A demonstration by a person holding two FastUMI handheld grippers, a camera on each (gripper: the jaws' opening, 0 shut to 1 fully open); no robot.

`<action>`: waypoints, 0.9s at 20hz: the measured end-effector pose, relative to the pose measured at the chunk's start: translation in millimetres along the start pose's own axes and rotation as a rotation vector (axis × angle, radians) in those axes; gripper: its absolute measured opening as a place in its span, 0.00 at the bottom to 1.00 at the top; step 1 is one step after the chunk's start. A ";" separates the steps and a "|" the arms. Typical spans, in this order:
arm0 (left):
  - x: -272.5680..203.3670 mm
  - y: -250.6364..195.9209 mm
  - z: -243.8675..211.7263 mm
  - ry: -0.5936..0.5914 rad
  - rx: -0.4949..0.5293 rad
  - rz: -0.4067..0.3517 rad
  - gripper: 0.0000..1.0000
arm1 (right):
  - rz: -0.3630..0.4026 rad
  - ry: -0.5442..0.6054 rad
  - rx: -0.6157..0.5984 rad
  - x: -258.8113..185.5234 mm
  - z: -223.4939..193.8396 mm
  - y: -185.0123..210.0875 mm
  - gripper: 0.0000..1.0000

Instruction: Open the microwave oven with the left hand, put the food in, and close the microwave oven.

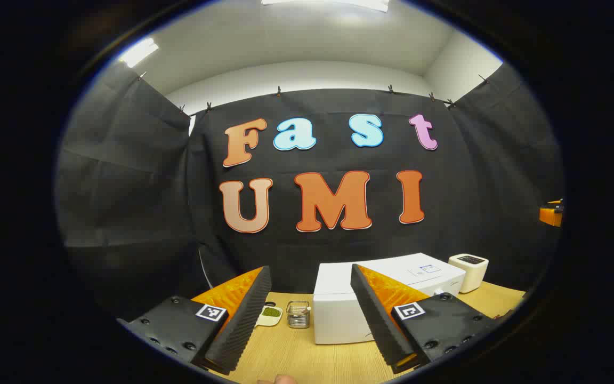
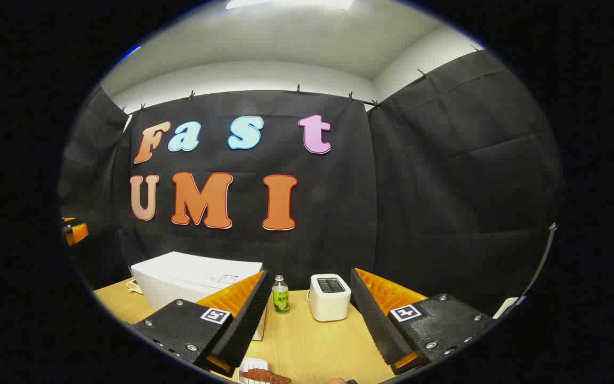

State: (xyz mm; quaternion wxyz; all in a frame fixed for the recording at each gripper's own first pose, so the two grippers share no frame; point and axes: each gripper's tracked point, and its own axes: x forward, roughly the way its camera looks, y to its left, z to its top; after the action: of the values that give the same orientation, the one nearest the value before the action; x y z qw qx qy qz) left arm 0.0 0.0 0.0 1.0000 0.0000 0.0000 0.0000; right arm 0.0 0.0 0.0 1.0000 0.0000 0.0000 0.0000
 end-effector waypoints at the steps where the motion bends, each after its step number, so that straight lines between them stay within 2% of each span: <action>1: 0.1 -1.6 1.2 -0.001 -0.001 -0.005 0.94 | 0.002 -0.002 -0.005 -0.6 -0.2 0.6 0.93; 3: 0.2 -4.8 0.7 0.000 0.005 -0.010 0.98 | -0.006 -0.004 -0.009 0.9 -1.1 -2.4 0.93; 4: 0.0 -6.0 0.0 0.001 0.012 -0.014 0.94 | -0.010 -0.004 -0.004 1.4 -1.5 -3.9 0.93; 6: 0.6 -7.9 1.1 0.001 0.016 -0.016 0.98 | -0.010 -0.001 0.021 3.0 -2.0 -4.5 0.93; 10: 1.0 -6.4 1.0 -0.001 0.006 -0.016 0.98 | -0.006 0.004 0.025 3.6 -4.6 -3.6 0.93; 11: 2.3 -3.8 1.9 -0.001 0.005 -0.010 0.94 | -0.007 0.003 0.017 4.1 -4.2 -3.4 0.93; 12: 2.4 -1.7 2.0 -0.002 0.004 -0.006 0.98 | -0.003 0.000 0.013 3.7 -3.0 -2.8 0.93; 14: 2.4 -1.0 0.7 0.002 -0.006 -0.007 0.94 | 0.002 0.000 0.017 3.0 -2.1 -1.4 0.94; 15: 3.1 -0.4 0.4 0.003 -0.006 -0.005 0.98 | 0.002 -0.001 0.019 3.2 -2.7 -1.7 0.94; 16: 3.4 -0.8 -0.2 0.005 -0.004 -0.005 0.94 | 0.002 -0.002 0.019 3.7 -2.9 -2.3 0.93; 18: 2.9 -5.0 -1.4 0.009 0.004 -0.014 0.98 | 0.000 0.000 0.018 4.8 -4.2 -2.9 0.93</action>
State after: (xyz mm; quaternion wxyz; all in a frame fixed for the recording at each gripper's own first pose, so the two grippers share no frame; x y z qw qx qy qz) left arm 2.9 -5.0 -1.4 1.0000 0.0021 0.0047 -0.0072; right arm 4.8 -2.9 -4.2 1.0000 0.0091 0.0000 0.0002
